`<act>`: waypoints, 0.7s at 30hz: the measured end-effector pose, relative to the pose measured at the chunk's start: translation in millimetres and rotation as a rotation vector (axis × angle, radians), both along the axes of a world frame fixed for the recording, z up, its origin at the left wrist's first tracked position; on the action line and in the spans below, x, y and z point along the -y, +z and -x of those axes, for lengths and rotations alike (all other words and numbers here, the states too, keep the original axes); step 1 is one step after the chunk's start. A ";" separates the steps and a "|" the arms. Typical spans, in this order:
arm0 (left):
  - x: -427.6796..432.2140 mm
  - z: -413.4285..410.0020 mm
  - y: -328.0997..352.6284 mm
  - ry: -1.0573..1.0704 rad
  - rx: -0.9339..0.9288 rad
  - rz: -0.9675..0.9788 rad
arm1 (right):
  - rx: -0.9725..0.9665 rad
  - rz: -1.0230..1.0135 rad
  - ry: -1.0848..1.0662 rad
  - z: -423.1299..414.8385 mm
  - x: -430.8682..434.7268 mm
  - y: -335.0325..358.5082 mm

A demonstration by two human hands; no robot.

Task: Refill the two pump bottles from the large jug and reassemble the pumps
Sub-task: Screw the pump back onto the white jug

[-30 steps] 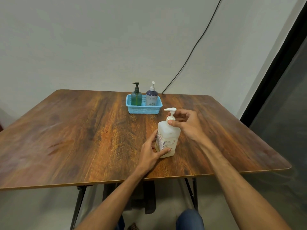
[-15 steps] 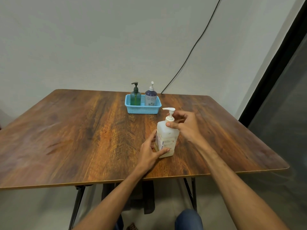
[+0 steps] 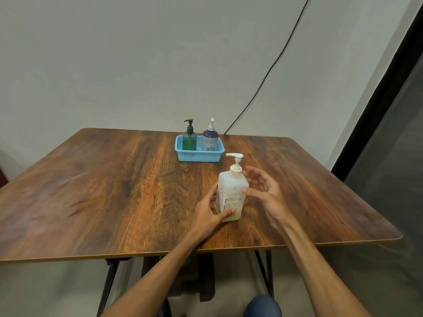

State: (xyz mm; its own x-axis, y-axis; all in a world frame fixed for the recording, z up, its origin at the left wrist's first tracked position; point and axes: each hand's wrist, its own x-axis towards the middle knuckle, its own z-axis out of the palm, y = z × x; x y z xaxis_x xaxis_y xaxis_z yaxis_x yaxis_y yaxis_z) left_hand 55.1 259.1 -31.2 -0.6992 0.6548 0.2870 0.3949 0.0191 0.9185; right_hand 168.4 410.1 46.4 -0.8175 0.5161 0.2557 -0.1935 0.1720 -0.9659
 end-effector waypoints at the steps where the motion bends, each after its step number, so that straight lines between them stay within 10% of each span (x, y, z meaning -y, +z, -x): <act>1: 0.5 -0.2 1.1 -0.006 0.000 0.004 | 0.027 0.021 0.010 -1.1 -0.4 -8.6; 21: -62.9 112.7 123.3 -0.151 0.092 0.149 | 0.252 -0.097 0.149 101.2 -80.0 60.2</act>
